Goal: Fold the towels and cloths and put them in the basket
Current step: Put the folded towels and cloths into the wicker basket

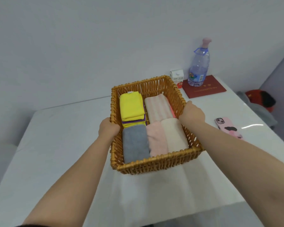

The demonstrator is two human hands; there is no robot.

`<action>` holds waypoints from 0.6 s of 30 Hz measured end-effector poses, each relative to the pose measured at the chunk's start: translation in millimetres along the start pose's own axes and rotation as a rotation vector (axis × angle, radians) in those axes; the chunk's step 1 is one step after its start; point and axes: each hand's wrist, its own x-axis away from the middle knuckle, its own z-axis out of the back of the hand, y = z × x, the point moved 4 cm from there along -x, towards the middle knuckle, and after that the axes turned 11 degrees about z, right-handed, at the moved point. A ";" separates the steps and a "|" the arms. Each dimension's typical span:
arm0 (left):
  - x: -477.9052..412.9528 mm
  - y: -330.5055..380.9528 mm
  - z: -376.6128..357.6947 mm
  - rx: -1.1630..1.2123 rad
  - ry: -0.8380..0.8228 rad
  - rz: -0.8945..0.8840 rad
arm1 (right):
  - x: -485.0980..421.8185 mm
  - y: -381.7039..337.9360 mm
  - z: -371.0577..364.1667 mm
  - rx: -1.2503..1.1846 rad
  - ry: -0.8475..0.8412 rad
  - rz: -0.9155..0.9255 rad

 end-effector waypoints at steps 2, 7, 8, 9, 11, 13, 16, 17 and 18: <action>18.8 3.7 -14.5 -0.013 0.020 0.005 | 4.8 22.0 8.1 -0.016 -0.002 0.019; 89.7 23.3 -72.9 -0.003 0.084 0.009 | 20.0 103.4 40.1 -0.044 0.010 0.080; 102.8 29.3 -83.1 -0.003 0.090 0.002 | 22.6 120.5 46.6 -0.057 0.014 0.082; 119.0 37.5 -96.9 -0.002 0.098 -0.007 | 25.5 141.4 55.4 -0.066 0.022 0.084; 148.4 54.6 -121.9 0.011 0.100 -0.013 | 29.3 178.5 72.7 -0.078 0.049 0.096; 175.3 69.3 -146.9 0.031 0.097 -0.019 | 30.7 212.4 89.2 -0.086 0.066 0.109; 205.0 92.9 -178.4 0.038 0.105 -0.032 | 23.2 253.6 111.9 -0.076 0.074 0.132; 210.1 100.1 -183.3 0.040 0.109 -0.040 | 18.4 262.5 114.5 -0.072 0.070 0.137; 215.7 110.2 -191.7 0.035 0.112 -0.051 | 14.0 274.5 119.4 -0.066 0.059 0.135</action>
